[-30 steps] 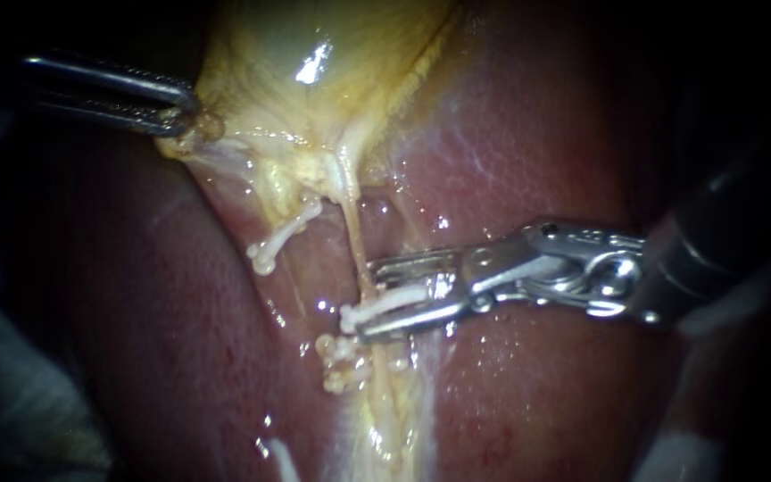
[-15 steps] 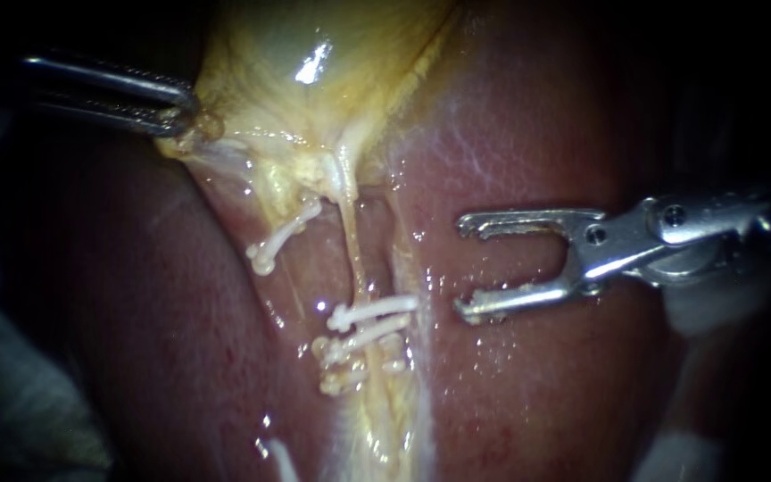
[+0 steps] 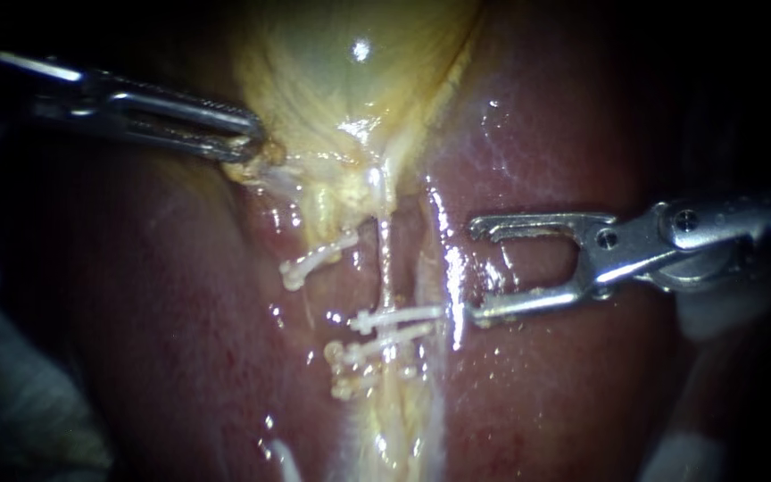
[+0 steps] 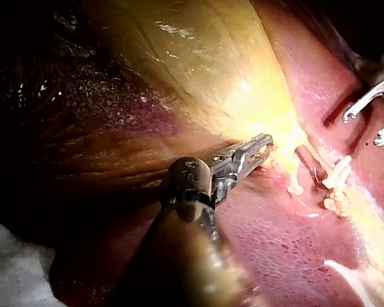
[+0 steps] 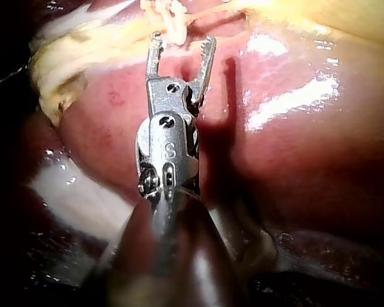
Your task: Going back second clip right tube
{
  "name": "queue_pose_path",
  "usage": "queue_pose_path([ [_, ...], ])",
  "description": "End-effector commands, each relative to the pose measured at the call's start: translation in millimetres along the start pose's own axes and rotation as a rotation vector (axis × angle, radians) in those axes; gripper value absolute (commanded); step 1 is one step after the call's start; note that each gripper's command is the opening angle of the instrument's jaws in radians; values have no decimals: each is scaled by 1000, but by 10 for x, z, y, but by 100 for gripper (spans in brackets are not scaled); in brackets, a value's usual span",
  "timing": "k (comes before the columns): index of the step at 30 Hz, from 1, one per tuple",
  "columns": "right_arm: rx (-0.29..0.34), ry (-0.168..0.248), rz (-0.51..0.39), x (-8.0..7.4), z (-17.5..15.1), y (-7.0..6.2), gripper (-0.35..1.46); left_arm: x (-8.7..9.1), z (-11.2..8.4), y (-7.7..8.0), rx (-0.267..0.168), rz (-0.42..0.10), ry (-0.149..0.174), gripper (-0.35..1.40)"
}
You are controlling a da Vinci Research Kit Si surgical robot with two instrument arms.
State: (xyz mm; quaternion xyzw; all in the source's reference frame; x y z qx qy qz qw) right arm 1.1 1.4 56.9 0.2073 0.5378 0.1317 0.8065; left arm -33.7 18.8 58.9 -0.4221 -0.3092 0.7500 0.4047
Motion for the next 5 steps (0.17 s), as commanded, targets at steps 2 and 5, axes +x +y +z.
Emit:
queue_pose_path([
  [2, 0, 0, 0, 0, 0, -1, 50, 1, -1, 0, -2, -2, -2, -35],
  [5, -1, 0, 0, 0, 2, -1, 50, 3, -5, 0, -5, -3, -3, -35],
])
